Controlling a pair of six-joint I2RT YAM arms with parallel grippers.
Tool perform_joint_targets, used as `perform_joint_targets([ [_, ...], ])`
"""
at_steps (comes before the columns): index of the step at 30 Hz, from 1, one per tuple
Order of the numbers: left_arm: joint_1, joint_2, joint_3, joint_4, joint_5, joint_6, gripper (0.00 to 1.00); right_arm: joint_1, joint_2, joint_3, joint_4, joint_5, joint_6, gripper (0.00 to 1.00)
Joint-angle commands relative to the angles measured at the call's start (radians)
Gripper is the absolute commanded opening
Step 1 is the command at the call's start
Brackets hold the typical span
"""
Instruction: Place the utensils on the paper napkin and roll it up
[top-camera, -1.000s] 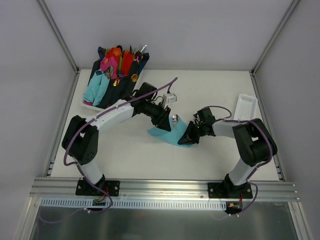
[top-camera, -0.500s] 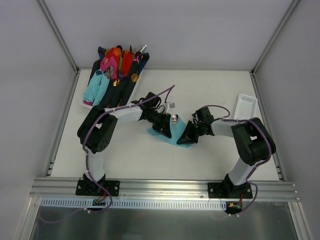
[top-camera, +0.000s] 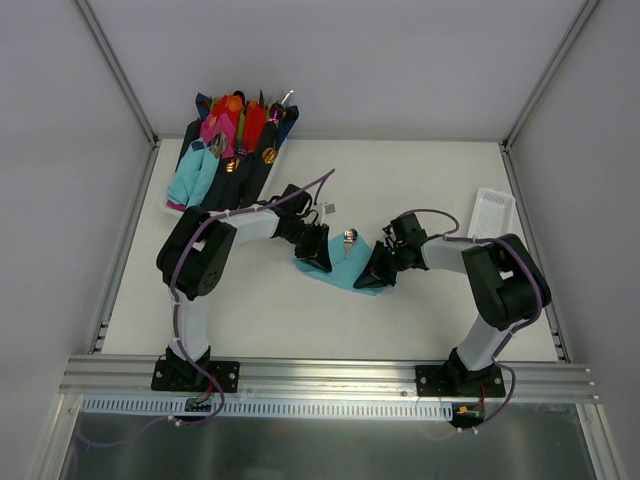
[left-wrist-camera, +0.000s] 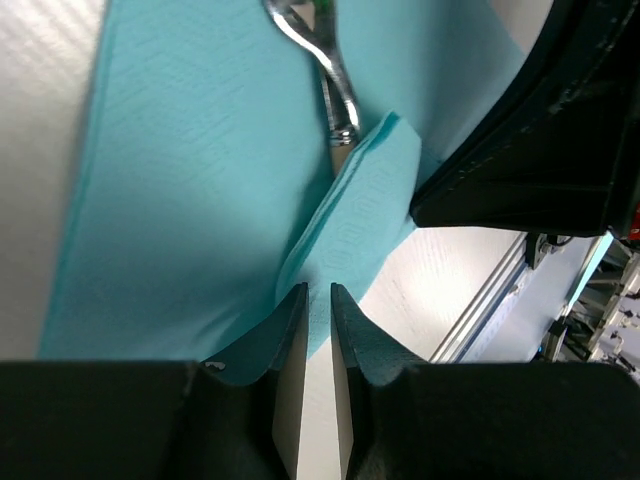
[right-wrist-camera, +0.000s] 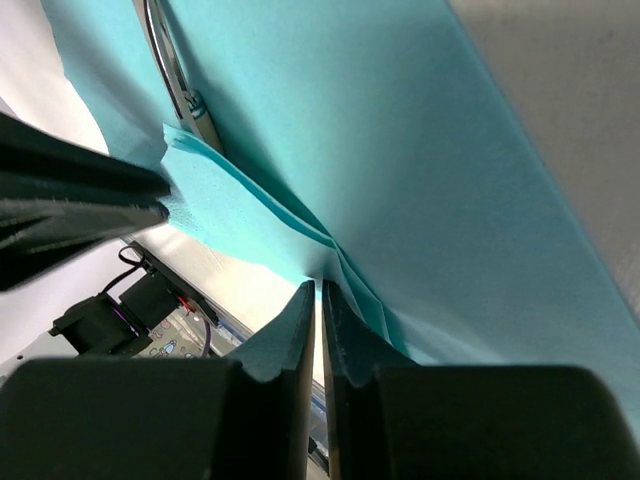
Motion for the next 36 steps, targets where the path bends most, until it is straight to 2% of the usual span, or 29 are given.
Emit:
perform_joint_targets([
  [1, 0.011, -0.028, -0.022, 0.005, -0.018, -0.001, 0.15, 0.003, 0.02, 0.024, -0.04, 0.027, -0.032, 0.09],
  [8, 0.013, -0.045, -0.033, -0.001, -0.004, 0.012, 0.15, 0.001, 0.022, 0.023, -0.045, 0.027, -0.038, 0.08],
  [14, 0.013, -0.16, -0.04, 0.023, 0.057, 0.02, 0.19, 0.001, 0.019, 0.026, -0.052, 0.027, -0.045, 0.08],
  [21, 0.004, -0.207, -0.05, 0.042, 0.123, -0.009, 0.21, -0.006, 0.019, 0.027, -0.066, 0.025, -0.057, 0.07],
  [28, -0.028, -0.171, -0.082, 0.042, 0.113, -0.029, 0.21, -0.009, 0.019, 0.024, -0.065, 0.025, -0.057, 0.07],
  [36, -0.027, -0.051, -0.039, 0.039, 0.097, -0.072, 0.21, -0.008, 0.023, 0.03, -0.069, 0.021, -0.06, 0.07],
])
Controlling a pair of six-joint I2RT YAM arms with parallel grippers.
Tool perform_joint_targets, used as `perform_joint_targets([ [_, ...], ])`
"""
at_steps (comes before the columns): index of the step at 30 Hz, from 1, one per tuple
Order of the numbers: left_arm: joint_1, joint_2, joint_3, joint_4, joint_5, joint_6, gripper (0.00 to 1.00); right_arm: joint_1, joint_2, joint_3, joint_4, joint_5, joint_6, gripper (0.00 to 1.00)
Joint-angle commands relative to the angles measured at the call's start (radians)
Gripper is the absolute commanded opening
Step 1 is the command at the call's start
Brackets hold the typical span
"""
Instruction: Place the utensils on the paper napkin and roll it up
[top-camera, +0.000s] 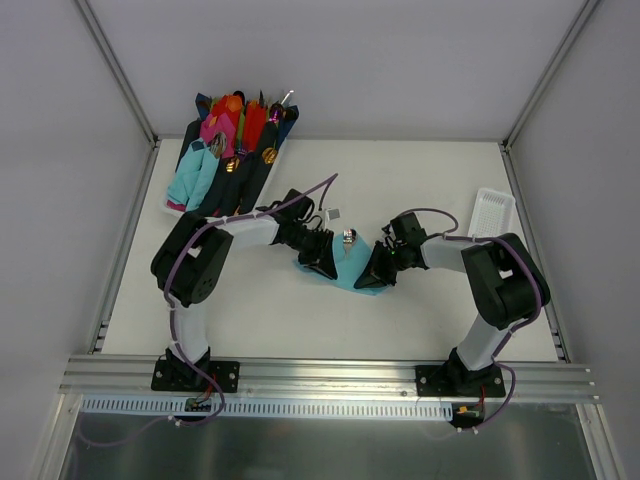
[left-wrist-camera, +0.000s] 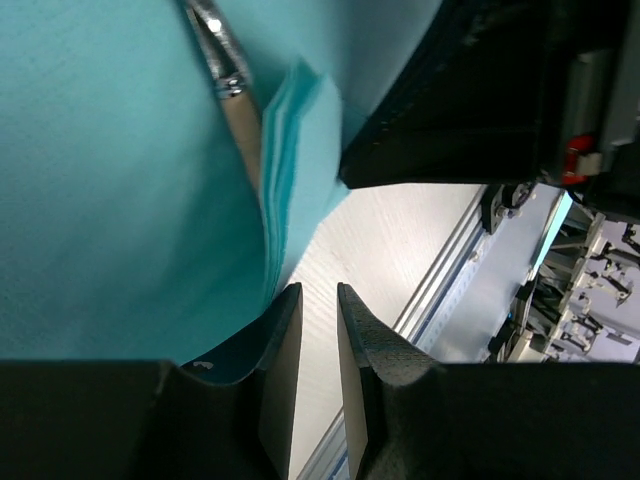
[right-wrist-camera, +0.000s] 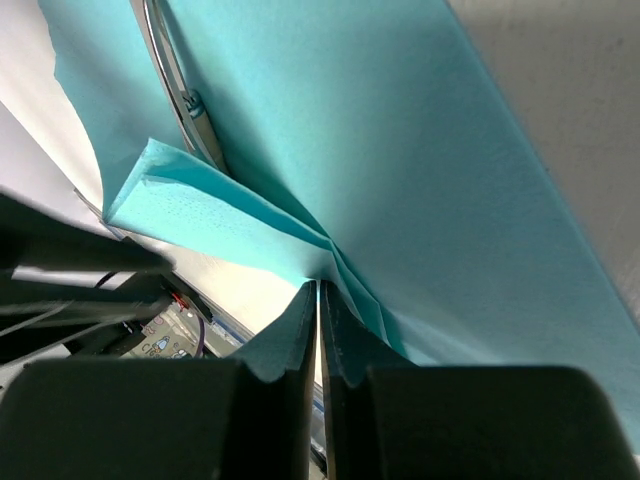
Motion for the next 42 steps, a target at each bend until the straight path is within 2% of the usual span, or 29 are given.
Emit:
perform_joint_targets([
  [1, -0.001, 0.033, 0.032, -0.004, 0.01, -0.031, 0.21, -0.005, 0.017, 0.02, -0.05, 0.025, -0.034, 0.07],
  [19, 0.055, 0.111, 0.035, -0.05, -0.083, -0.011, 0.2, -0.021, 0.013, 0.02, -0.085, 0.025, -0.073, 0.06],
  [26, 0.056, 0.142, 0.049, -0.096, -0.129, 0.006, 0.16, -0.034, 0.013, 0.045, -0.128, 0.005, -0.13, 0.07],
  [31, 0.056, 0.145, 0.047, -0.105, -0.145, 0.003, 0.1, -0.041, -0.022, 0.068, -0.171, -0.021, -0.173, 0.15],
  [37, 0.055, 0.148, 0.055, -0.103, -0.138, -0.008, 0.04, -0.027, -0.078, 0.079, -0.169, -0.05, -0.17, 0.14],
  [42, 0.055, 0.148, 0.053, -0.105, -0.136, -0.007, 0.04, 0.018, -0.088, 0.08, -0.137, -0.061, -0.135, 0.13],
])
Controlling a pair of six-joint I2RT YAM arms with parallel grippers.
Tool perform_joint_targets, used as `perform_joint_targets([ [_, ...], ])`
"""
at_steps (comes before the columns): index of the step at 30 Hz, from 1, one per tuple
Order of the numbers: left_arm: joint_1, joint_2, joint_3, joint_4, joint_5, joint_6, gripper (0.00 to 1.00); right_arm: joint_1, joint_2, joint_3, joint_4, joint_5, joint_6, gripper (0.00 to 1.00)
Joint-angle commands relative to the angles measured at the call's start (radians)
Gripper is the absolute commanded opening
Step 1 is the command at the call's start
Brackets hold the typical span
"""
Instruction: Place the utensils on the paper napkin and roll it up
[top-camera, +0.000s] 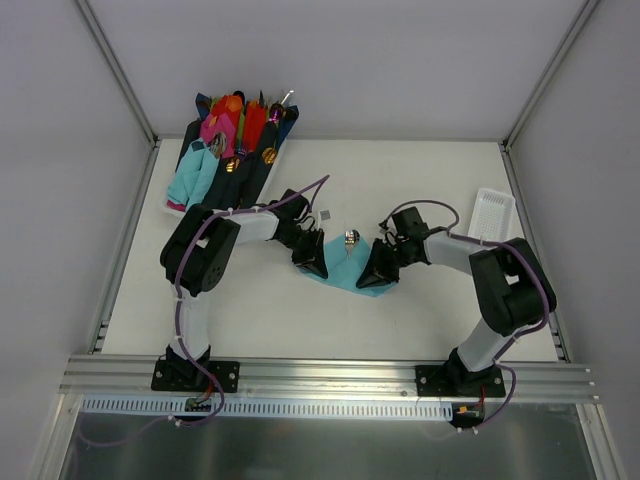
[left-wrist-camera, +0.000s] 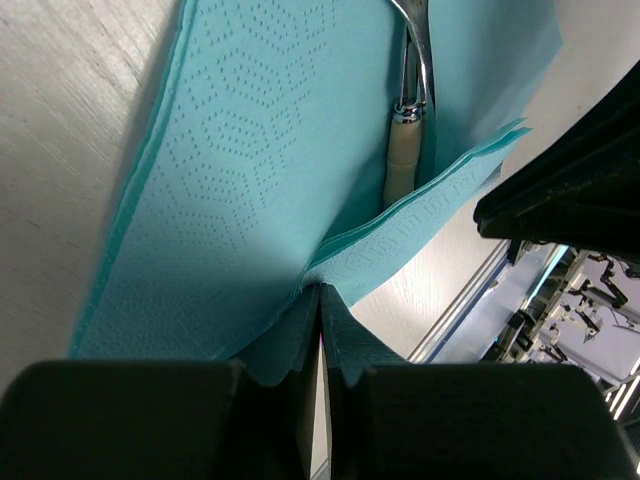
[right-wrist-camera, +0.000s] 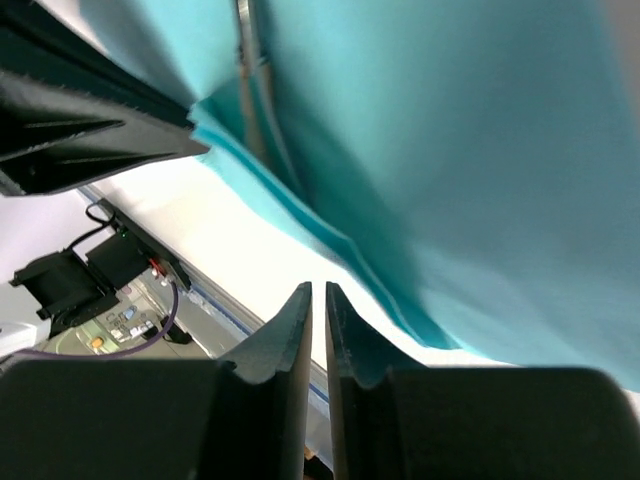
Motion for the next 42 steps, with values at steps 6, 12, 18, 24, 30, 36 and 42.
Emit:
perform_joint_targets([
  [6, 0.005, 0.031, 0.013, -0.04, -0.062, 0.009, 0.04, 0.051, 0.016, 0.022, 0.017, -0.009, 0.026, 0.11],
  [12, 0.005, 0.034, 0.01, -0.041, -0.067, 0.012, 0.04, 0.025, 0.036, -0.01, 0.017, 0.017, 0.026, 0.11],
  [18, 0.005, 0.046, 0.015, -0.041, -0.061, 0.011, 0.03, -0.031, 0.049, -0.044, 0.027, -0.008, 0.015, 0.11],
  [24, 0.005, 0.042, 0.008, -0.041, -0.067, 0.014, 0.02, -0.06, 0.047, -0.082, 0.026, -0.026, -0.011, 0.11],
  [30, 0.007, 0.026, -0.001, -0.041, -0.073, 0.017, 0.02, -0.107, 0.017, -0.117, -0.04, -0.023, -0.084, 0.11],
  [36, 0.01, 0.026, -0.004, -0.041, -0.073, 0.014, 0.0, -0.149, -0.023, -0.12, -0.123, -0.02, -0.15, 0.11],
  [42, 0.008, 0.032, 0.007, -0.038, -0.059, 0.003, 0.0, -0.161, -0.063, -0.085, -0.174, -0.014, -0.181, 0.11],
])
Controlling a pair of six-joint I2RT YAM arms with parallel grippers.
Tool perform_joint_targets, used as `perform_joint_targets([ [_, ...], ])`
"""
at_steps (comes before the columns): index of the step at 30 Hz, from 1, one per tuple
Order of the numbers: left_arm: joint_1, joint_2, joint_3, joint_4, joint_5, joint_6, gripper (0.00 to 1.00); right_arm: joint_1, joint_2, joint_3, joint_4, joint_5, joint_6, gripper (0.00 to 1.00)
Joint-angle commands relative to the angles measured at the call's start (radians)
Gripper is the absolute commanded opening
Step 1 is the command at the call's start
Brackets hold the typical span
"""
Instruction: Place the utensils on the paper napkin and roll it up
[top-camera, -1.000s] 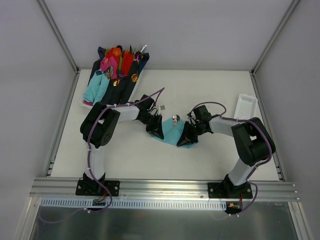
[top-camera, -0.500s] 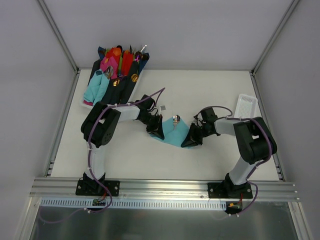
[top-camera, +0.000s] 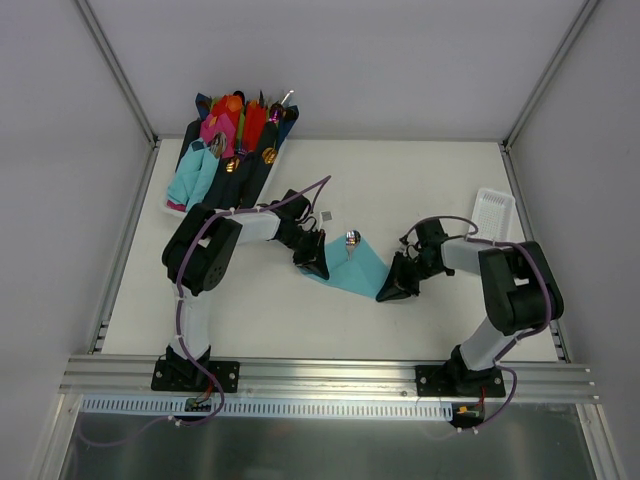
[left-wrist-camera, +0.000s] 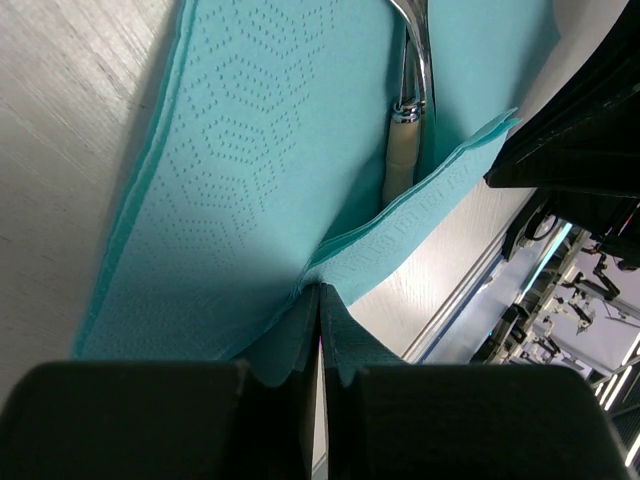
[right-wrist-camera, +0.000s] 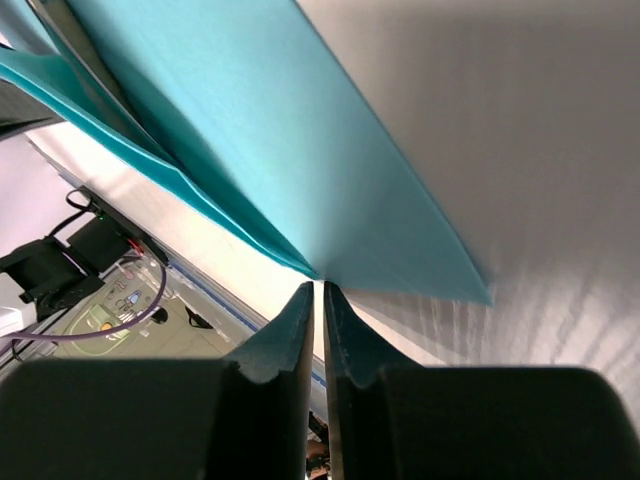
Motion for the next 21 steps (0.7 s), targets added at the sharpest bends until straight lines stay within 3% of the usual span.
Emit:
perform_joint_targets([
  [1, 0.01, 0.015, -0.003, -0.031, -0.066, 0.004, 0.0, -0.005, -0.061, 0.028, -0.082, 0.027, -0.043, 0.11],
  [9, 0.008, 0.001, -0.012, -0.023, -0.063, -0.015, 0.0, 0.119, -0.136, 0.172, -0.047, -0.015, 0.08, 0.13],
  [12, 0.008, -0.005, -0.014, -0.02, -0.066, -0.018, 0.0, 0.172, -0.11, 0.209, -0.026, -0.008, 0.112, 0.12],
  [21, 0.008, -0.01, -0.001, 0.001, 0.0, -0.019, 0.02, 0.178, 0.053, 0.209, -0.003, 0.065, 0.08, 0.11],
])
